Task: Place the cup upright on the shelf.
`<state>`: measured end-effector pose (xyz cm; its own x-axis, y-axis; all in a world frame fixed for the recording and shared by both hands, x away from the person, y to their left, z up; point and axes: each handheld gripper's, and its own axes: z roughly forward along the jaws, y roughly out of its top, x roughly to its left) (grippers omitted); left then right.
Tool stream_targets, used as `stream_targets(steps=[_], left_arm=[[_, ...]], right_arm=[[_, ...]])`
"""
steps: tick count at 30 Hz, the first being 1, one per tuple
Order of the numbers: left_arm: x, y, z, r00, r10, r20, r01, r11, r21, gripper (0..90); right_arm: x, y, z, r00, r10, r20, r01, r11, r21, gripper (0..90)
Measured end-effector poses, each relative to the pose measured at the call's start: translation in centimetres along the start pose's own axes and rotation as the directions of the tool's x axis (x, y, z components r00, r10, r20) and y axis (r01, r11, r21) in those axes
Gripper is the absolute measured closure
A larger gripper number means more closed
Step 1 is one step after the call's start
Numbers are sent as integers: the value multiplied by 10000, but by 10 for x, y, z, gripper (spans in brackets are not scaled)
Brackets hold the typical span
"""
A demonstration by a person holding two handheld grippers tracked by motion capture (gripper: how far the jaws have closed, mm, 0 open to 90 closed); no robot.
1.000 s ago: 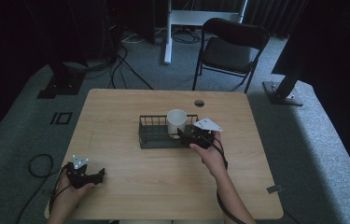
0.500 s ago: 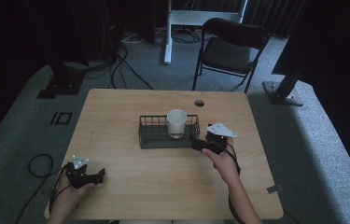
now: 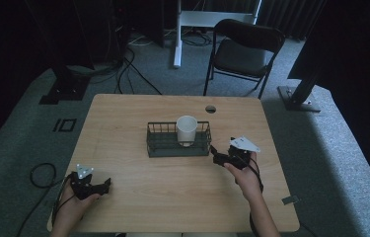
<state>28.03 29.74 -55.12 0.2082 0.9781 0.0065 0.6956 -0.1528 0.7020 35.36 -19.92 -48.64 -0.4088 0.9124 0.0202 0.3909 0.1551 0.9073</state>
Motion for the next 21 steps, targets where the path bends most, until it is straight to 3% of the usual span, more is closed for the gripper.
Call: stream_targets(steps=[14, 21], left_arm=[[0, 0, 0, 10000, 5, -5, -5, 10000, 7, 76], [0, 0, 0, 10000, 9, -3, -9, 10000, 13, 76]], right_arm=[[-27, -26, -8, 9981, 620, -11, -619, 9969, 495, 133], [-35, -37, -17, 9993, 33, -369, 1, 9957, 925, 133]])
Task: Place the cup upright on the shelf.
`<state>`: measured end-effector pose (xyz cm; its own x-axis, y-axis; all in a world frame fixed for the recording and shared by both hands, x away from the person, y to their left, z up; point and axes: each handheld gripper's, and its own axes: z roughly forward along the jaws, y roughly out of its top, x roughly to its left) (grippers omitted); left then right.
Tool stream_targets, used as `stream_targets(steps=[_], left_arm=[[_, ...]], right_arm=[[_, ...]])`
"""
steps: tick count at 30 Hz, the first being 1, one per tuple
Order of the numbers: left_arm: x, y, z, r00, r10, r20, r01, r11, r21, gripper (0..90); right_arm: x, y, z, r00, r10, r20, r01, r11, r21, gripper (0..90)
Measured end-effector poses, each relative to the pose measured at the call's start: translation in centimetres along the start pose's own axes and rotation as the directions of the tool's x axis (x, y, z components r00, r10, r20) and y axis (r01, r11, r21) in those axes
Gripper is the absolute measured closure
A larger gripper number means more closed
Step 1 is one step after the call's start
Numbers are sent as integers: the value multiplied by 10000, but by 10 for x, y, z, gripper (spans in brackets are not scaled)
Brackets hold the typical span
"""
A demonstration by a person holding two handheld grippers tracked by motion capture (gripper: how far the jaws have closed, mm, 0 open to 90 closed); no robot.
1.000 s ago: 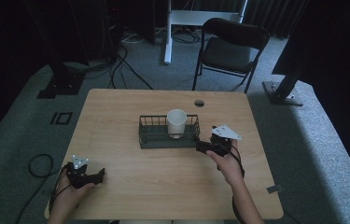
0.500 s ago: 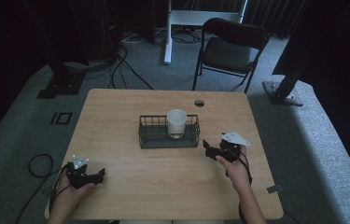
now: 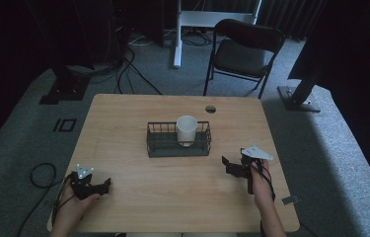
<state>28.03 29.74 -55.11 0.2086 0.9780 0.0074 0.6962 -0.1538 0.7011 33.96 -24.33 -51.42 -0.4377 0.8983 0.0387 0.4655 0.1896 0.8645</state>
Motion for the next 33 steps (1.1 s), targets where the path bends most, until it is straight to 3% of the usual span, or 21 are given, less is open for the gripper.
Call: stream_targets(steps=[10, 24, 28, 33], left_arm=[[0, 0, 0, 10000, 2, -1, -2, 10000, 1, 76], [0, 0, 0, 10000, 2, -2, -2, 10000, -2, 76], [0, 0, 0, 10000, 1, -2, -1, 10000, -1, 76], [0, 0, 0, 10000, -2, -2, 2, 10000, -4, 76]], right_arm=[[-9, -16, -8, 9995, -71, -324, 88, 9985, 537, 135], [-26, -42, -22, 9994, -224, -252, 257, 9900, 1390, 135], [-32, -47, -24, 9986, -431, -302, 477, 9838, 1730, 134], [-38, -54, -26, 9991, -388, -179, 416, 9789, 2000, 134]])
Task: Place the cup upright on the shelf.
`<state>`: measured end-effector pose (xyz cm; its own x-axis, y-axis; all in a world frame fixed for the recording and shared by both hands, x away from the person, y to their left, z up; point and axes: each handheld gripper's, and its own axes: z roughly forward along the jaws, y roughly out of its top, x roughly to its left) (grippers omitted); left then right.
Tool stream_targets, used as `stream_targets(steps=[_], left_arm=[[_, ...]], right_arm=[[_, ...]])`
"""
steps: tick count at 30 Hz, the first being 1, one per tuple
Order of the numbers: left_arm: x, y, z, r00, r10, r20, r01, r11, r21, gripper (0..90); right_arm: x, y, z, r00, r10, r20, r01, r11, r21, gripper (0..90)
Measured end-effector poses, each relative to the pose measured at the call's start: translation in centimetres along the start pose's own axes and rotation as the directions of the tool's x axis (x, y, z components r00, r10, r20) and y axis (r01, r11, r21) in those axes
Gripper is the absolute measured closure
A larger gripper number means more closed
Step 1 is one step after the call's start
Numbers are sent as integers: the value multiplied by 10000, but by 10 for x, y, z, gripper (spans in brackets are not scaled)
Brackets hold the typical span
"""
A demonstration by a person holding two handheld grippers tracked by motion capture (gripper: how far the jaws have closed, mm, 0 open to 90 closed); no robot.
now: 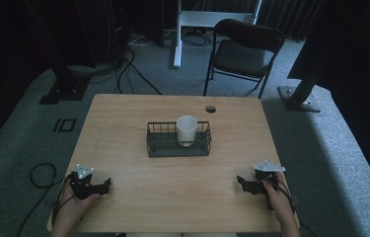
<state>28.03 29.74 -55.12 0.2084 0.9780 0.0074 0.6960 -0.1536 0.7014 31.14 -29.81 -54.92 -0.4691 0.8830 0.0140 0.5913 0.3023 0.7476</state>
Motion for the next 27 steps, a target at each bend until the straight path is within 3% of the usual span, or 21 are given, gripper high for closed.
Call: stream_targets(steps=[4, 15, 27], left_arm=[[0, 0, 0, 10000, -3, -1, 3, 10000, 2, 76], [0, 0, 0, 10000, 2, 1, -2, 10000, 2, 76], [0, 0, 0, 10000, -2, -4, 2, 10000, 1, 76]], right_arm=[[-3, -6, 0, 9999, -102, 24, 101, 9995, 295, 129], [-15, -14, -9, 9999, -123, -50, 124, 9994, 311, 127], [-15, -16, -11, 10000, -56, 29, 55, 9995, 313, 124]])
